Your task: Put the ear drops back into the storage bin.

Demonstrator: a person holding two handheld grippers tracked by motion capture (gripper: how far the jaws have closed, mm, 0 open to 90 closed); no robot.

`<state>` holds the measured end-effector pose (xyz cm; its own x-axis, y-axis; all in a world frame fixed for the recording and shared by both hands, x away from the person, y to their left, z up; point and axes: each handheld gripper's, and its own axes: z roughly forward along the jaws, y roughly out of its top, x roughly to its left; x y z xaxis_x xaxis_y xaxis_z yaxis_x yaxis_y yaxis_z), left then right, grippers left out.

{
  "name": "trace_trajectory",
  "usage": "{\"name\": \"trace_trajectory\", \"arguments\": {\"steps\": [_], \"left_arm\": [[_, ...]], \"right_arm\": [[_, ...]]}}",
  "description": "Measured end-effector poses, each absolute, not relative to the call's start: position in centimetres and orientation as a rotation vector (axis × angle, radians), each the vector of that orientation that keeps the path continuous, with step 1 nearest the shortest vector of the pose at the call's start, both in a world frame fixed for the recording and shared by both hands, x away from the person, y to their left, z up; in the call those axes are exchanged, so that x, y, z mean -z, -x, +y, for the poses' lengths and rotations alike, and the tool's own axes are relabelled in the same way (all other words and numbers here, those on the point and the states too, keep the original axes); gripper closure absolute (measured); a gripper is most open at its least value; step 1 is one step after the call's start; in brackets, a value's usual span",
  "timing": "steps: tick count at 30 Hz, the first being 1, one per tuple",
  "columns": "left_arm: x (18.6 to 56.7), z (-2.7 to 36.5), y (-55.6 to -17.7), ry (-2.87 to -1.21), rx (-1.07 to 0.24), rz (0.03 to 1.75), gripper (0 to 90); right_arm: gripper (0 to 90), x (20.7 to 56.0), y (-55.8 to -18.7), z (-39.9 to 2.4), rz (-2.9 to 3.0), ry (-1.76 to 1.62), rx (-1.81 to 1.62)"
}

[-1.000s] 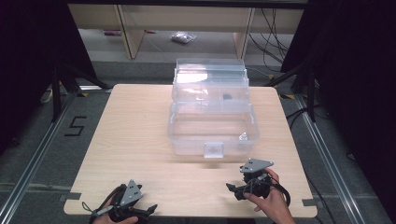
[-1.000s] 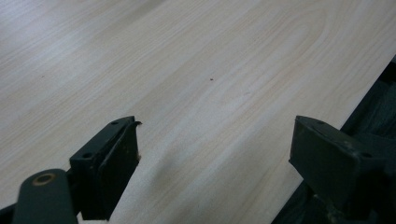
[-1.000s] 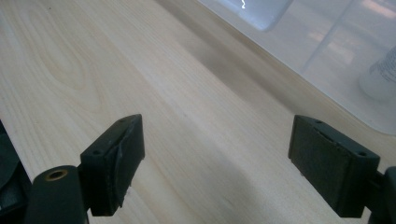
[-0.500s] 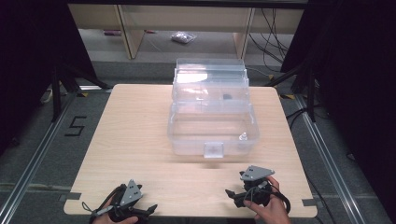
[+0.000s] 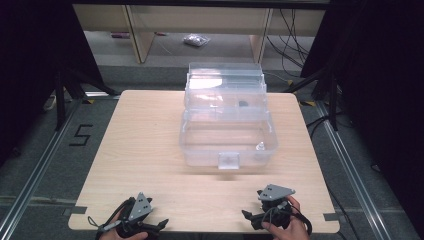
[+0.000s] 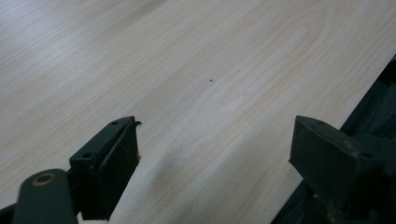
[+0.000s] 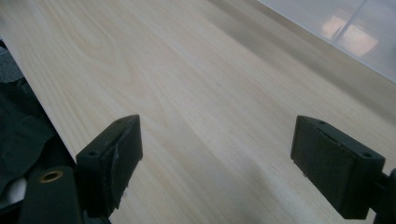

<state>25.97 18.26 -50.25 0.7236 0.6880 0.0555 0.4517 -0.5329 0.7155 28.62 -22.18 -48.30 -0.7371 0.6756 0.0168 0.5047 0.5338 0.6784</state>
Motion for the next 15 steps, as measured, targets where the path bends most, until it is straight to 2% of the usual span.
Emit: {"name": "trace_trajectory", "arguments": {"steps": [15], "left_arm": [[50.24,18.25,-25.96,-2.224,-0.437,0.858,15.0]], "right_arm": [[17.1,48.55,-28.07,-22.27,2.53,-1.006,-0.999]]}}
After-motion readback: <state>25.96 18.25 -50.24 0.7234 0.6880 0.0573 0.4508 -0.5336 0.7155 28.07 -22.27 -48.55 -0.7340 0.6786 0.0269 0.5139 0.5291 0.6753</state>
